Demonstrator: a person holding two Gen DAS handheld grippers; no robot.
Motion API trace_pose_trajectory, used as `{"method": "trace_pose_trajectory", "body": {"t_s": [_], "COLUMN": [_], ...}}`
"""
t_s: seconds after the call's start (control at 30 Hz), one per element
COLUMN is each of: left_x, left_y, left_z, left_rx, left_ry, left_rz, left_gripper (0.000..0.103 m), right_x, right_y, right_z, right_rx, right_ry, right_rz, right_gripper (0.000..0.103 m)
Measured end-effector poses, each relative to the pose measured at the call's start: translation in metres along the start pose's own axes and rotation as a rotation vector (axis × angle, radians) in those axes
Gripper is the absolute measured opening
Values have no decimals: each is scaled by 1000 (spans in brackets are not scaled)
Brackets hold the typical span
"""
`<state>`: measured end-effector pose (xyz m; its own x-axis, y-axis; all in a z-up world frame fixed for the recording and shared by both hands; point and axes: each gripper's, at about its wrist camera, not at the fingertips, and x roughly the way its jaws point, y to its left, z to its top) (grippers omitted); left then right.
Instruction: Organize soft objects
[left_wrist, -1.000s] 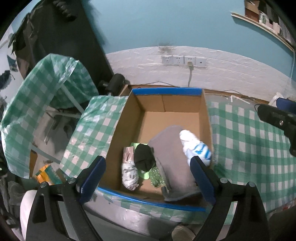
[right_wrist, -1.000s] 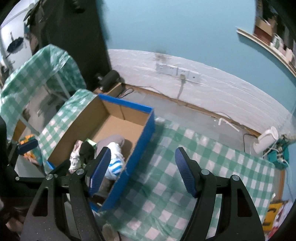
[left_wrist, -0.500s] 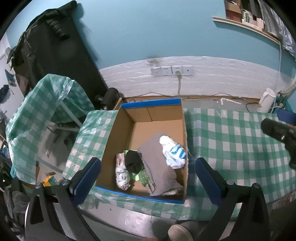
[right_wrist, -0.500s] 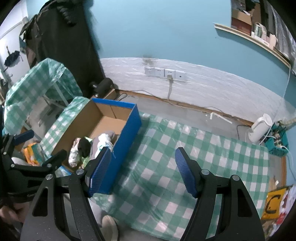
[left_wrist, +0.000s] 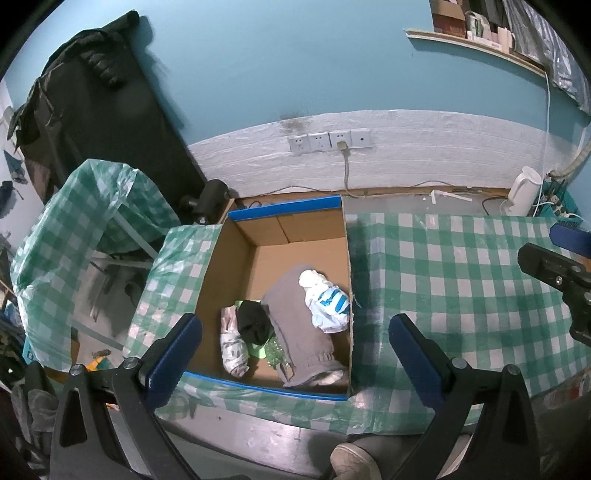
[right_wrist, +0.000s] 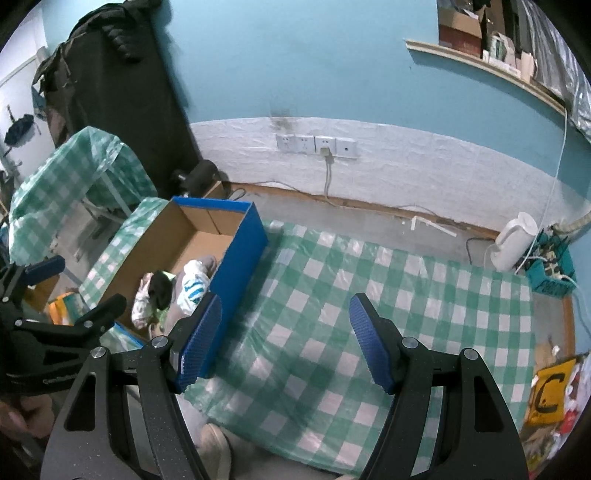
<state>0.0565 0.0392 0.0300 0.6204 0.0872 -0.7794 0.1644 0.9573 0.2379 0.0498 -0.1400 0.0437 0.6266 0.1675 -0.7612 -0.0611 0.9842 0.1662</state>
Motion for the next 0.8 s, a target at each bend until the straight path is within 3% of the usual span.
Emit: {"method": "trace_pose_trajectory", "body": {"t_s": [0.8], "left_x": [7], "left_y": [-12], "left_z": [0], "left_rx": [21], "left_ry": [25], "left_rz": [8], "left_gripper": [102], "right_x": [0], "right_y": [-8], "right_z": [-5], "right_rx": [14], "right_ry": [10], "right_rz": [0], "right_gripper": [72]}}
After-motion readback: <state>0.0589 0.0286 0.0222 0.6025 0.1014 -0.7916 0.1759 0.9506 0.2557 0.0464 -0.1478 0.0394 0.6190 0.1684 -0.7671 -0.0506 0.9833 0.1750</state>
